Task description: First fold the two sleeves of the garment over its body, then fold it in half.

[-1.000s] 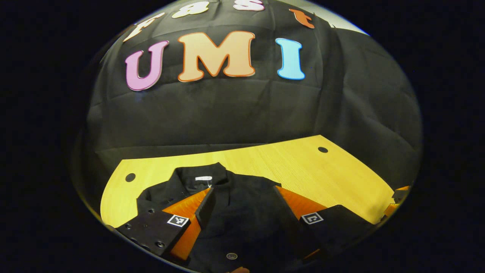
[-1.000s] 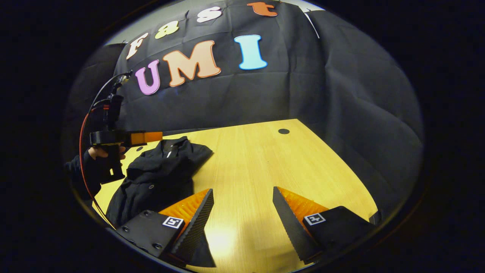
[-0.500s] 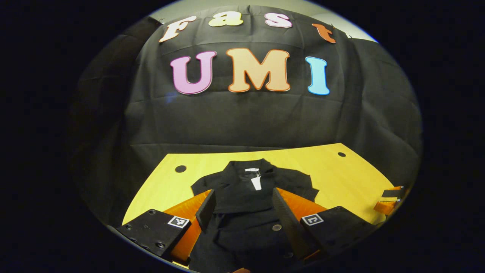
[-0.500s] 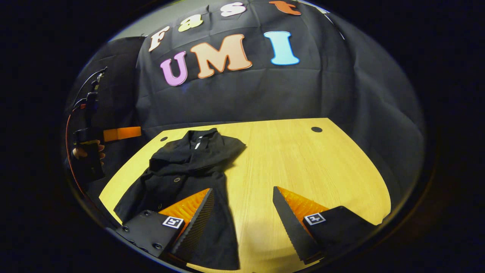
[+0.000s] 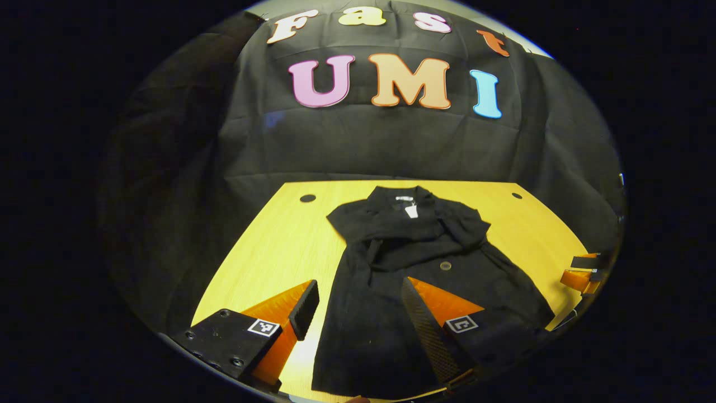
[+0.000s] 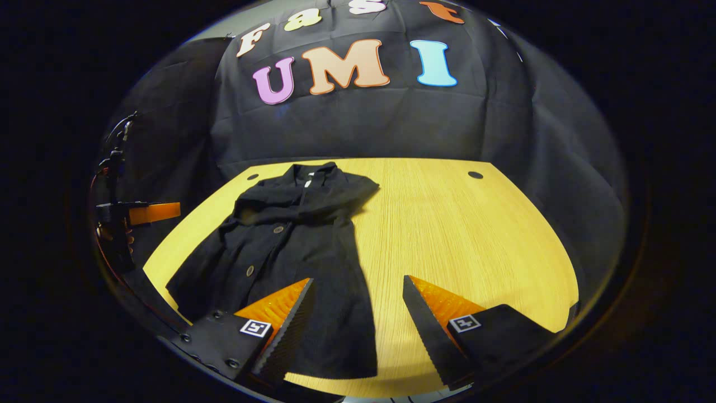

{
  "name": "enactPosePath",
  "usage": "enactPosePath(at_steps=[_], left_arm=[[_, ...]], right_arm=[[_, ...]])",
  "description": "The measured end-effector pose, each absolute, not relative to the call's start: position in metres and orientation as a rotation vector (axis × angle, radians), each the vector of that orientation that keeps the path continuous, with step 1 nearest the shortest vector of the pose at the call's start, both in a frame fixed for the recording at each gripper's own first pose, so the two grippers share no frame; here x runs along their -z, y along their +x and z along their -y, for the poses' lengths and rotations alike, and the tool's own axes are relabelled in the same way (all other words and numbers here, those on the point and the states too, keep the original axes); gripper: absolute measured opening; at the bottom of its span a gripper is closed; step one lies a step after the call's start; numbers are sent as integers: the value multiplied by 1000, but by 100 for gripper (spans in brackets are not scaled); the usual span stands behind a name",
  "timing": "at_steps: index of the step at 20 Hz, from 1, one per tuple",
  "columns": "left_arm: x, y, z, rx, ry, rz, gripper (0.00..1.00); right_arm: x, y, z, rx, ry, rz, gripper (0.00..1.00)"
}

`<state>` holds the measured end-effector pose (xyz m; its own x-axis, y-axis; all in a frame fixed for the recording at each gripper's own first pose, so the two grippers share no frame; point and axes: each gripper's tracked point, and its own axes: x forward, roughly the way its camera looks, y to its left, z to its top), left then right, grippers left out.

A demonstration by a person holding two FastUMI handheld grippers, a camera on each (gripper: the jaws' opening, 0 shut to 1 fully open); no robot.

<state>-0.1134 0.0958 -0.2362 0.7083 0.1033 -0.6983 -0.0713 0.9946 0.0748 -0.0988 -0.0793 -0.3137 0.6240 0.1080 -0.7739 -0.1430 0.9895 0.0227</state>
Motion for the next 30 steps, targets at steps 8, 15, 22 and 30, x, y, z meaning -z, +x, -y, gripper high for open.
enactPosePath(at_steps=[8,15,22,30], left_arm=[[283,-181,-111,-122,24,-905,93],[320,-233,-123,-145,6,-1020,93],[332,-255,-125,-133,9,-1043,94],[335,-255,-121,-63,28,-1017,92]], right_arm=[[347,-150,80,-106,-68,-998,99],[370,-177,73,-76,-79,-1085,99],[382,-191,66,-55,-109,-1126,100],[384,-194,57,-49,-80,-1109,93]])
